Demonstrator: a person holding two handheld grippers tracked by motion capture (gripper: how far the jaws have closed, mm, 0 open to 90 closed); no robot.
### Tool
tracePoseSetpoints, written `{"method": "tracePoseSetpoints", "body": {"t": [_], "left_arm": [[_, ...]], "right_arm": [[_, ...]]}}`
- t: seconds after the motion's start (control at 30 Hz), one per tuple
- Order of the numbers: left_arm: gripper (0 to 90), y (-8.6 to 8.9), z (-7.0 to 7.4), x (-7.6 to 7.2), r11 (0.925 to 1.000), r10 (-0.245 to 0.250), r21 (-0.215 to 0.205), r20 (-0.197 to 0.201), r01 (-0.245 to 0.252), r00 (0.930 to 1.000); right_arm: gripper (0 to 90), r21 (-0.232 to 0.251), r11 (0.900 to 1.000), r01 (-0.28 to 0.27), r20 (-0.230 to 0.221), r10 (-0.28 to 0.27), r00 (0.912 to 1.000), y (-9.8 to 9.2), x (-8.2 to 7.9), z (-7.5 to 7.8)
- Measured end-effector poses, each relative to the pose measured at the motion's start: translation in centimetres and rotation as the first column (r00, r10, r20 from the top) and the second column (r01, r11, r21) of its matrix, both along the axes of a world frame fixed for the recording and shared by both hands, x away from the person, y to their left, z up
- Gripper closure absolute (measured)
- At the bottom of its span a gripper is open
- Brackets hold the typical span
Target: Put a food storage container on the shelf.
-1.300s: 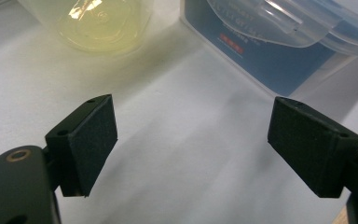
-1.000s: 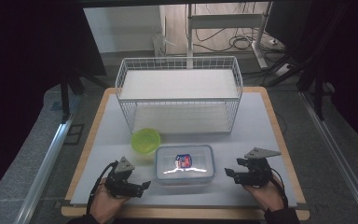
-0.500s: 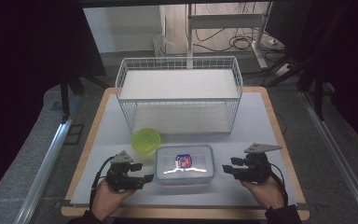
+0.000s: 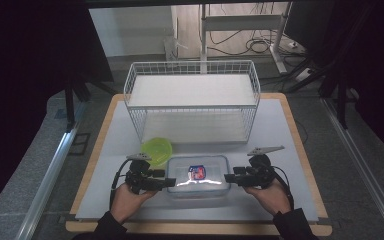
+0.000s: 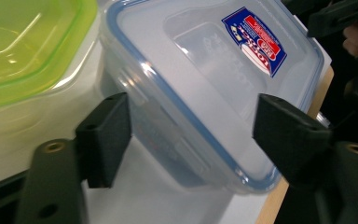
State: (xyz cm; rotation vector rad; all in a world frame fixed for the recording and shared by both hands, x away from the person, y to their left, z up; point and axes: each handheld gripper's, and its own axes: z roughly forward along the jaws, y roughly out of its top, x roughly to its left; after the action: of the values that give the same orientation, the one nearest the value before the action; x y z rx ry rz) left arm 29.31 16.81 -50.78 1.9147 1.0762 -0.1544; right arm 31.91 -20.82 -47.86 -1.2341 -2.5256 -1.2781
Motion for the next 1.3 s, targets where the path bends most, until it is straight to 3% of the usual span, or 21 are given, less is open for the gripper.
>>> {"method": "tracePoseSetpoints", "body": {"t": [0.1,0.13,0.5,0.63,0.73,0.83,1.0,1.17,1.3], "left_arm": [[24.0,0.0,-0.2,0.3,0.9999,-0.003,-0.011,-0.015,0.003,0.9999],[22.3,0.0,-0.5,0.5,0.9994,-0.004,-0.034,-0.035,0.003,0.9994],[18.6,0.0,-1.2,0.8,0.9961,-0.033,-0.084,-0.086,0.025,0.9957],[17.1,-0.2,-1.4,1.0,0.9955,-0.034,-0.091,-0.098,0.025,0.9946],[19.3,-0.1,-1.2,0.9,0.9957,-0.032,-0.090,-0.102,0.023,0.9942],[22.9,0.3,-1.3,0.9,0.9931,-0.027,-0.116,-0.115,0.013,0.9930],[30.9,0.6,-1.0,0.5,0.9924,-0.024,-0.123,-0.099,0.011,0.9948],[41.5,1.3,-0.8,-0.7,0.9874,-0.008,-0.158,-0.063,-0.002,0.9980],[46.2,1.4,-0.5,-1.7,0.9876,-0.007,-0.157,-0.027,0.003,0.9996]], "right_arm": [[39.7,0.016,1.000,-0.004,-0.035,0.004,0.9994,0.3,0.4,-0.4],[37.6,0.047,0.999,-0.009,-0.081,0.012,0.9967,0.4,0.9,-0.8],[33.5,0.114,0.993,-0.018,-0.171,0.038,0.9846,-0.1,2.2,-1.7],[33.8,0.142,0.989,-0.027,-0.206,0.056,0.9770,-0.2,2.7,-2.0],[28.6,0.158,0.987,-0.041,-0.233,0.077,0.9695,0.3,2.9,-2.4],[32.7,0.151,0.988,-0.029,-0.211,0.061,0.9757,0.3,3.0,-2.2],[39.5,0.157,0.988,-0.015,-0.226,0.051,0.9727,0.0,2.5,-1.7],[46.8,0.187,0.982,0.004,-0.227,0.040,0.9732,-0.6,1.4,-1.5],[50.4,0.193,0.981,0.006,-0.206,0.034,0.9779,-0.8,0.4,-1.1]]}}
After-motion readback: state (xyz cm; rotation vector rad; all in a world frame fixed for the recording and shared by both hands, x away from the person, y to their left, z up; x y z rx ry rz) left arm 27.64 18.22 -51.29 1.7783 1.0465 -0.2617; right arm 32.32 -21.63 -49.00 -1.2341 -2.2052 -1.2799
